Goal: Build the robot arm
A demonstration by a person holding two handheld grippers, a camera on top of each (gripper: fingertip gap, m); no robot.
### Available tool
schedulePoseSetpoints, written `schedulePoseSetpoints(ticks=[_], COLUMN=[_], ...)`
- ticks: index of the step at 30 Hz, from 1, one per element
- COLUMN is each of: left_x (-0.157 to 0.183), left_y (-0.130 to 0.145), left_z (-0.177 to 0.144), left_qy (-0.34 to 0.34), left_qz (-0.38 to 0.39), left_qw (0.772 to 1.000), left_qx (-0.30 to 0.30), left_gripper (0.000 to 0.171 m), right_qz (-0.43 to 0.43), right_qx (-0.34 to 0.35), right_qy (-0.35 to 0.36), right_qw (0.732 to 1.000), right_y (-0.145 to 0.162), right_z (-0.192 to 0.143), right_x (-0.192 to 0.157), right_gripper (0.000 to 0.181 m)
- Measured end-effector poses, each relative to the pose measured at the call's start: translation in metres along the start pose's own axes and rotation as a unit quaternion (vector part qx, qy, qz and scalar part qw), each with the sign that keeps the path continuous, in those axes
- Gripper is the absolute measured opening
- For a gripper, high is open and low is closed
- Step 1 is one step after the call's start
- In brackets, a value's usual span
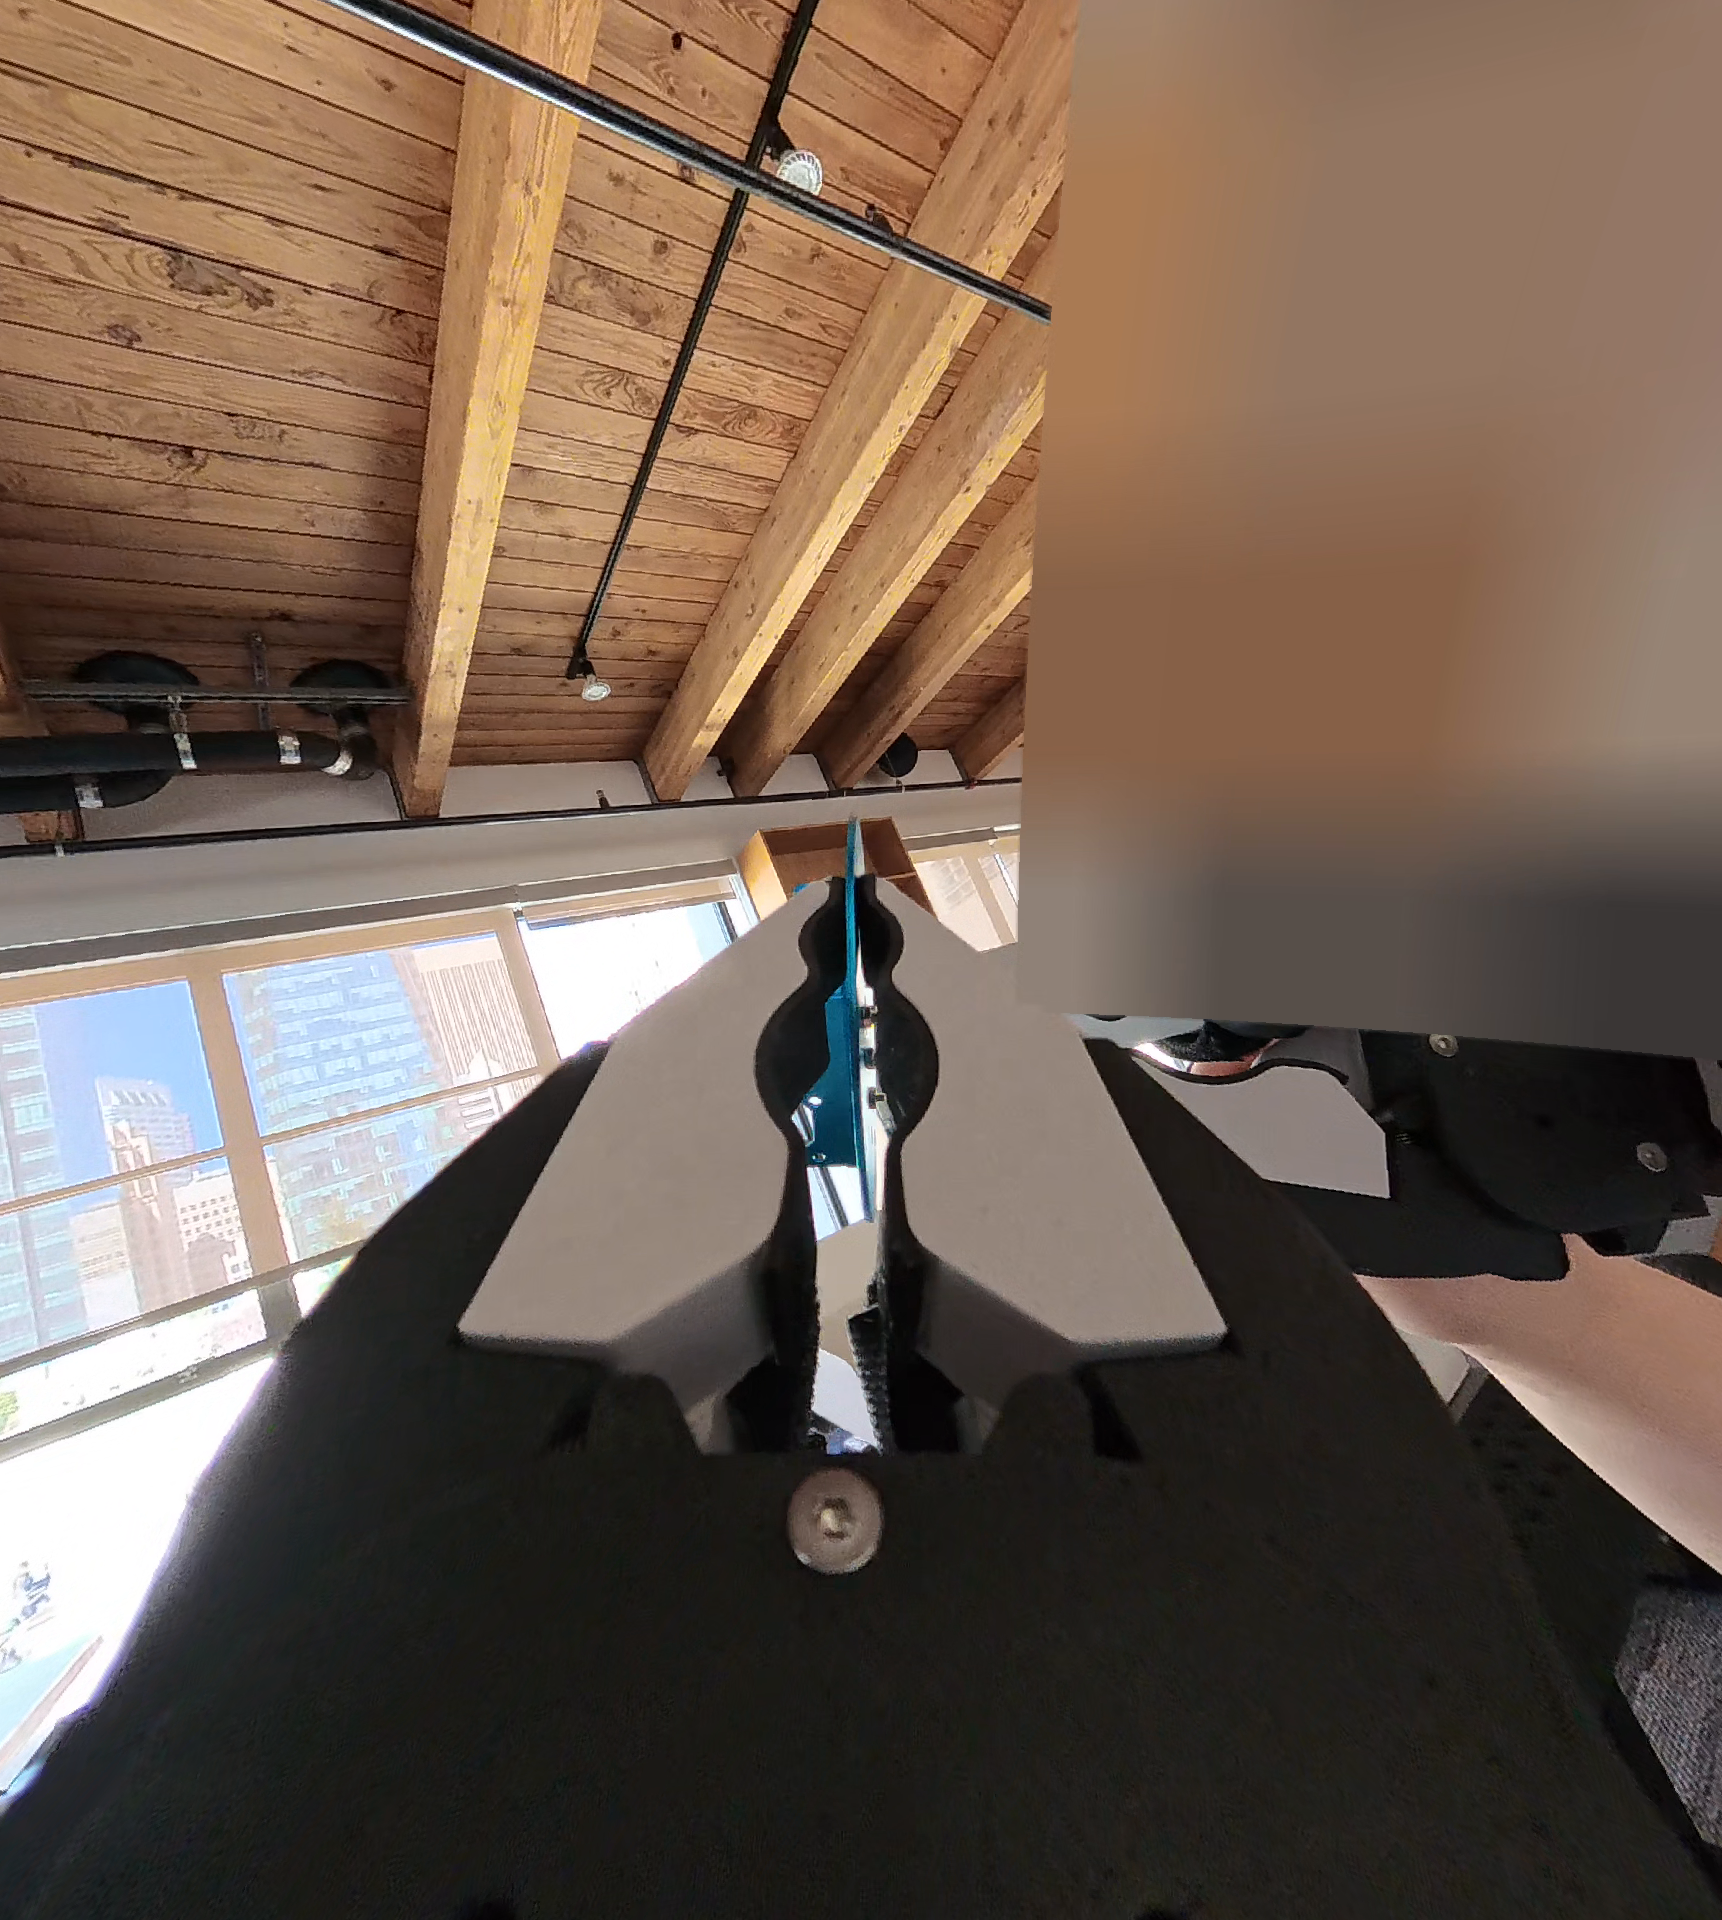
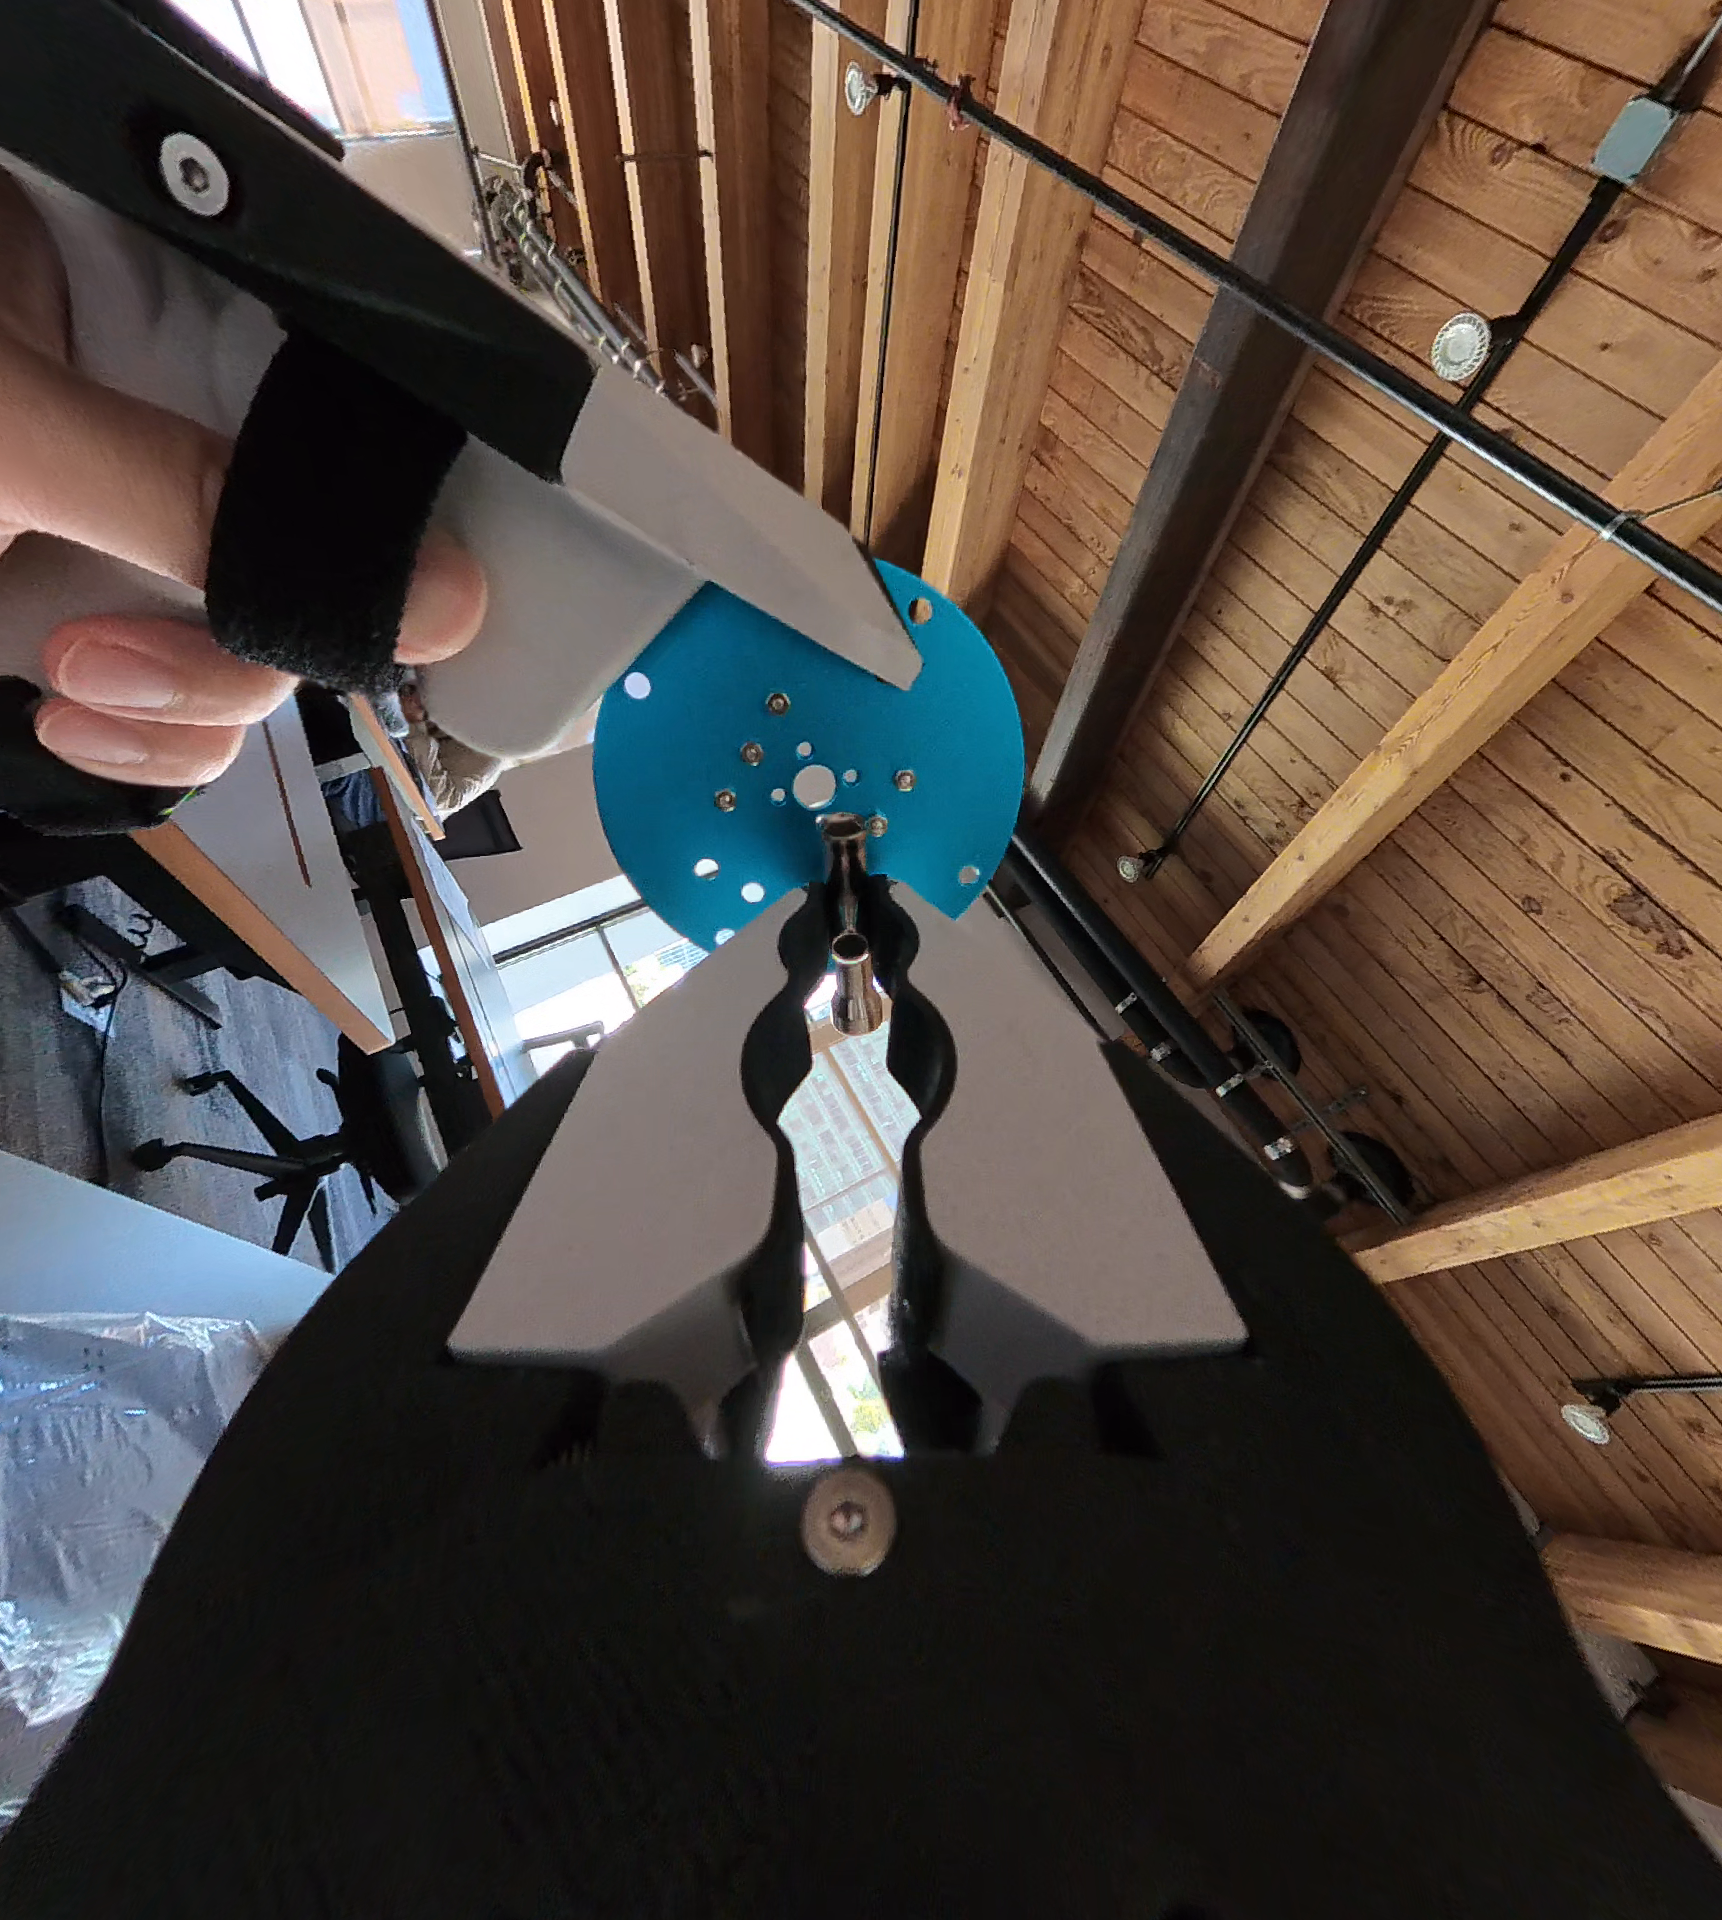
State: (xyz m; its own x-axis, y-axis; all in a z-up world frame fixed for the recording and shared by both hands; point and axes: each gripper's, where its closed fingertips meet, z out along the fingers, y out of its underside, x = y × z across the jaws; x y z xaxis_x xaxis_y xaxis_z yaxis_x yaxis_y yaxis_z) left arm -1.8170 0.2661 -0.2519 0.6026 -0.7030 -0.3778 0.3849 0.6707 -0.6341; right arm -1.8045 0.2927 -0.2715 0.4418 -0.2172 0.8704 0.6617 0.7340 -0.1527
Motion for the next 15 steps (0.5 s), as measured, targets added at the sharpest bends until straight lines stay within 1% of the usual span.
schedulePoseSetpoints(ticks=[5,9,11,15], left_x=[-0.003,-0.011,-0.011,-0.006], left_y=[0.004,0.010,0.013,0.015], left_z=[0.001,0.001,0.001,0.003], left_qy=[-0.002,-0.012,-0.013,-0.012], left_qz=[-0.022,-0.067,-0.061,-0.042], left_qw=[1.000,0.998,0.998,0.999], left_qx=[-0.005,-0.017,-0.022,-0.030], left_gripper=[0.000,0.000,0.000,0.000], right_qz=[-0.001,0.005,0.012,-0.014], right_qx=[-0.017,-0.024,-0.024,-0.046], right_qy=[-0.005,-0.016,-0.021,-0.038], right_qw=[1.000,1.000,0.999,0.998], right_y=[0.005,0.004,0.002,0.010], right_z=[0.002,-0.001,0.000,0.005], right_x=[-0.001,-0.001,0.002,-0.002], right_gripper=[0.006,0.007,0.007,0.007])
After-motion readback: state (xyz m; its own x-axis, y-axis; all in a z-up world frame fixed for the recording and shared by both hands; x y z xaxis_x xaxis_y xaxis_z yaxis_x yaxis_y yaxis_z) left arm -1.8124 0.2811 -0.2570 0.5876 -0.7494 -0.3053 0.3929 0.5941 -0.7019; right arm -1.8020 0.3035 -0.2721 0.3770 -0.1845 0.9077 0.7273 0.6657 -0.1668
